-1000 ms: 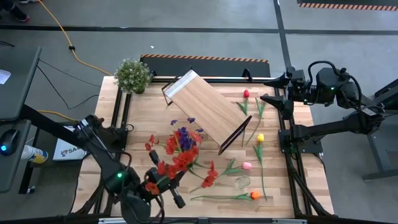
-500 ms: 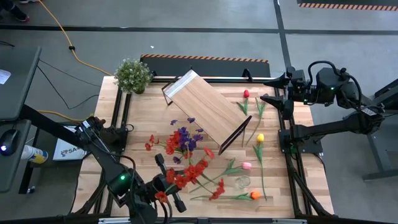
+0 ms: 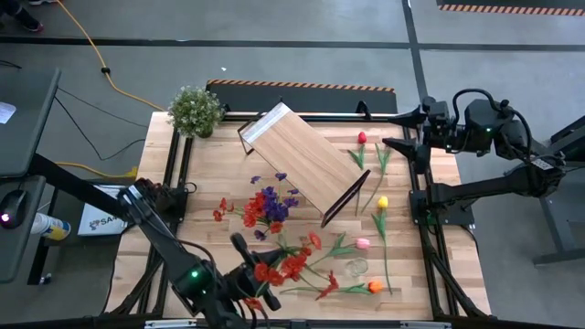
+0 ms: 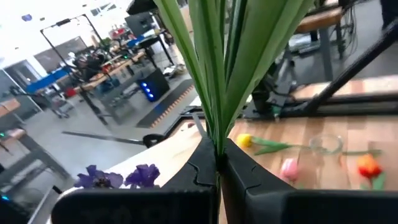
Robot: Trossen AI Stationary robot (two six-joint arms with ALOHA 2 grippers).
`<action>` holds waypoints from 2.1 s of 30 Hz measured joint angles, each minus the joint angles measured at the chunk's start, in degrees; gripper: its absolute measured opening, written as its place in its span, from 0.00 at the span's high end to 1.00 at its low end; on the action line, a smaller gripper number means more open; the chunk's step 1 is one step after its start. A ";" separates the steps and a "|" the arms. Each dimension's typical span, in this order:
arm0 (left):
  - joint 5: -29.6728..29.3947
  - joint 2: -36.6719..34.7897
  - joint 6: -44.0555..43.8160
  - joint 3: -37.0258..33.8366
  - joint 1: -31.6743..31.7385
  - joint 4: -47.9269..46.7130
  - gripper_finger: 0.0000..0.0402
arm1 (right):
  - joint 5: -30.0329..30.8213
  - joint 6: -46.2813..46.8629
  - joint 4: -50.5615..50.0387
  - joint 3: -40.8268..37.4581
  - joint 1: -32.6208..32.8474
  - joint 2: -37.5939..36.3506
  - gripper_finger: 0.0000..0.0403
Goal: Pick and place flowers into a vace then onto a shelf
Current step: Put the orange flower into the left transparent vase
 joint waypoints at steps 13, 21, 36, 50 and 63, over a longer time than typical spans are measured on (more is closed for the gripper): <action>-2.32 5.30 0.15 0.00 0.02 -5.19 0.91 | 0.61 0.51 0.07 0.01 -0.01 0.00 0.25; -3.59 7.97 -0.07 0.00 0.04 -6.16 0.91 | 0.17 0.51 0.07 0.00 0.00 -0.01 0.25; -6.04 8.52 -2.89 0.00 1.65 -6.14 0.91 | -0.22 0.14 -0.01 0.01 0.00 -0.02 0.25; -9.50 8.50 -7.46 -1.19 2.38 -6.13 0.91 | -0.26 -1.08 -0.04 0.00 0.00 0.00 0.25; -10.23 8.48 -11.88 -2.62 3.16 -6.25 0.91 | -0.27 -2.25 -0.07 -0.01 0.00 0.00 0.25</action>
